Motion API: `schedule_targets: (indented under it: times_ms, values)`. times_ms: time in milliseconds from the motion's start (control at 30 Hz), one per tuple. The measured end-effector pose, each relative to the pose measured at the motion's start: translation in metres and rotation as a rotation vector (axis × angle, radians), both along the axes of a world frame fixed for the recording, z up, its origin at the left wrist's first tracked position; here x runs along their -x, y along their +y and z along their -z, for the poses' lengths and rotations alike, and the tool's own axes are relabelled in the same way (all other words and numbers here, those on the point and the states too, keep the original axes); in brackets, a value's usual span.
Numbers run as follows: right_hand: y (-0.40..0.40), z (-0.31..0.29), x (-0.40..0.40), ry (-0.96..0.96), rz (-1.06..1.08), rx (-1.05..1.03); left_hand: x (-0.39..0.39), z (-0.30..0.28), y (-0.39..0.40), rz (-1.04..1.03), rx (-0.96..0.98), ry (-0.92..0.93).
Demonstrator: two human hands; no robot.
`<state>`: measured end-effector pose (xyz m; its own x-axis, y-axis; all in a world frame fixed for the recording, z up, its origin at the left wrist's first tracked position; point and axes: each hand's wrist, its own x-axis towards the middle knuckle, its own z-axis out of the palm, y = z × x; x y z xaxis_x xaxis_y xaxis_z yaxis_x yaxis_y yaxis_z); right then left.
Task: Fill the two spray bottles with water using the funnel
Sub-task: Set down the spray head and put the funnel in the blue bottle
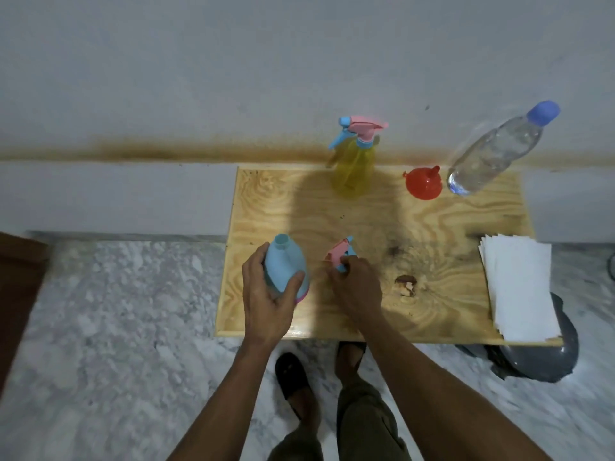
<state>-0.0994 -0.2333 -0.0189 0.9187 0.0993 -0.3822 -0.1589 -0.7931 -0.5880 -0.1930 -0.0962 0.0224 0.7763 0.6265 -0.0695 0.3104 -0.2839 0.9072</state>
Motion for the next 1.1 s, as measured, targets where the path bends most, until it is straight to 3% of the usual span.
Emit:
schedule_targets:
  times_ms: [400,567,700,900,1100]
  values:
    - [-0.003,0.008,-0.013,-0.013,0.027,-0.021,-0.005,0.017,-0.016,0.054,-0.006,-0.007]
    - [-0.028,-0.018,-0.077,-0.252,0.235,-0.091,-0.009,0.024,-0.022,0.106,-0.059,-0.051]
    - [-0.051,-0.027,-0.151,-0.38,0.314,0.003,-0.013,0.029,-0.028,0.099,-0.074,-0.058]
    - [-0.08,-0.011,-0.212,-0.327,0.063,0.261,-0.013,0.035,-0.031,0.09,-0.092,-0.059]
    - [-0.085,0.002,-0.233,-0.253,-0.024,0.245,-0.013,0.037,-0.031,0.088,-0.101,-0.054]
